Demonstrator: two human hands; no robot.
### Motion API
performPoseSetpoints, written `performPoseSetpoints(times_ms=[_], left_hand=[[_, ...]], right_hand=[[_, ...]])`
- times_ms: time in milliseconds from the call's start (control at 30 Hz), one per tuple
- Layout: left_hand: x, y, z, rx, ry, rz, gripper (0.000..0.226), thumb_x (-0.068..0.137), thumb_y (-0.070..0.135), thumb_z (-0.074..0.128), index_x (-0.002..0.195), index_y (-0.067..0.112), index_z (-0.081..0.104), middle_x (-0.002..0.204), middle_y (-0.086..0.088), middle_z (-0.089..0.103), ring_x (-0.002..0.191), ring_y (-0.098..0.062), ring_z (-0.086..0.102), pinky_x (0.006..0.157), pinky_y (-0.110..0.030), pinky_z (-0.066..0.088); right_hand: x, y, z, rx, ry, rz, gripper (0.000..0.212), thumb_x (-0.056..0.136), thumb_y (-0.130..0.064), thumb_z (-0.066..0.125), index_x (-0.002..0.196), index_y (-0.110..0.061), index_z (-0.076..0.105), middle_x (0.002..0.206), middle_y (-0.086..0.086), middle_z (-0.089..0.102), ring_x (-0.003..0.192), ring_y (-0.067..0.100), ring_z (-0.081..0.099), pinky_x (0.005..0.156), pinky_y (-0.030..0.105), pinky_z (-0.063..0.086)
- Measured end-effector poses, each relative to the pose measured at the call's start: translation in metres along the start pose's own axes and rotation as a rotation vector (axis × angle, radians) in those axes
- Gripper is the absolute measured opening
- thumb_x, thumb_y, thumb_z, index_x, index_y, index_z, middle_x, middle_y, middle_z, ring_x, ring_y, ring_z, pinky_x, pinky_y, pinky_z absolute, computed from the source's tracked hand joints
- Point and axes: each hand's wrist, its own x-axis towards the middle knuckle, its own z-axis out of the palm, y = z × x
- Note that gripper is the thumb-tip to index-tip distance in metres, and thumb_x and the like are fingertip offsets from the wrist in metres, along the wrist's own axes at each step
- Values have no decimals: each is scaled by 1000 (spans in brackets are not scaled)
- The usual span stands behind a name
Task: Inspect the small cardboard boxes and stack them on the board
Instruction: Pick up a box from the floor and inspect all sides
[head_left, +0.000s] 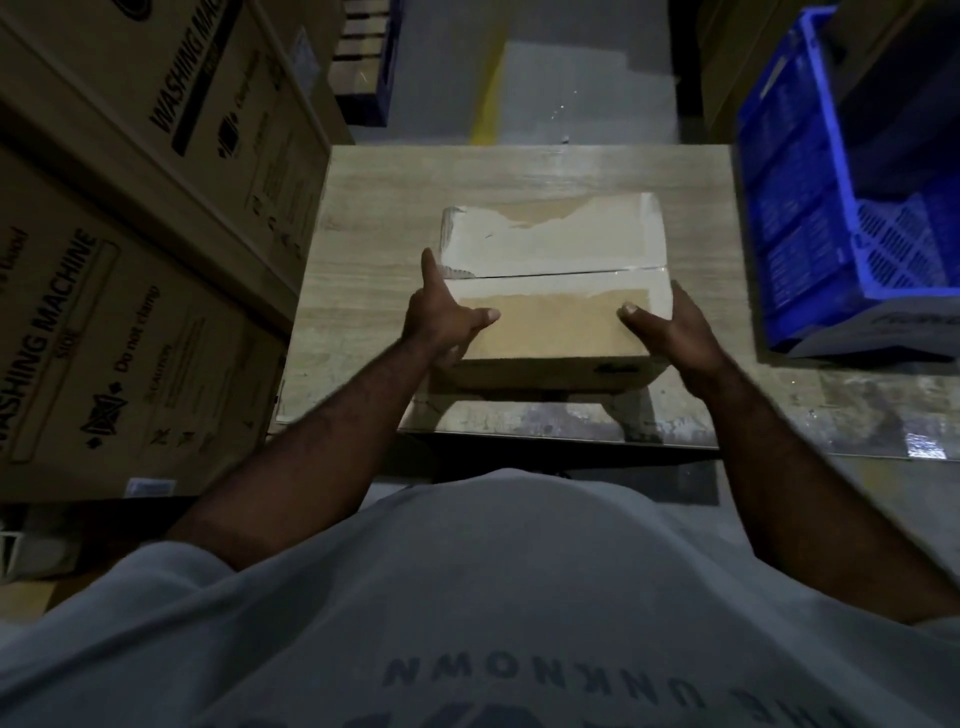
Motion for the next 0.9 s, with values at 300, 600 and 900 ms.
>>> performPoseSetpoints(times_ms=[300,600,900], left_hand=[[-4,2,25,-599,-292,-244,13,90,13,77,92,9,65,104,-14,74,96,-30,73,78,-40,61],[-3,-14,58,-344,-578,-367,29,95,17,68,123,9,62,130,-14,61,95,-29,64,72,-39,59],[14,18,-26,-78,195,-30,12,94,14,59,93,18,71,102,-4,74,96,-27,70,89,-43,60]], right_hand=[[37,-112,-47,-516,-9,-174,85,85,-31,84,156,-43,40,147,-4,56,129,19,58,99,43,55],[32,-142,1,-1159,-288,-450,94,86,-21,79,160,-47,27,173,-8,16,160,24,9,127,61,11],[9,-113,-1,-807,-162,-565,33,93,-43,73,122,-30,74,152,1,55,151,16,36,127,56,17]])
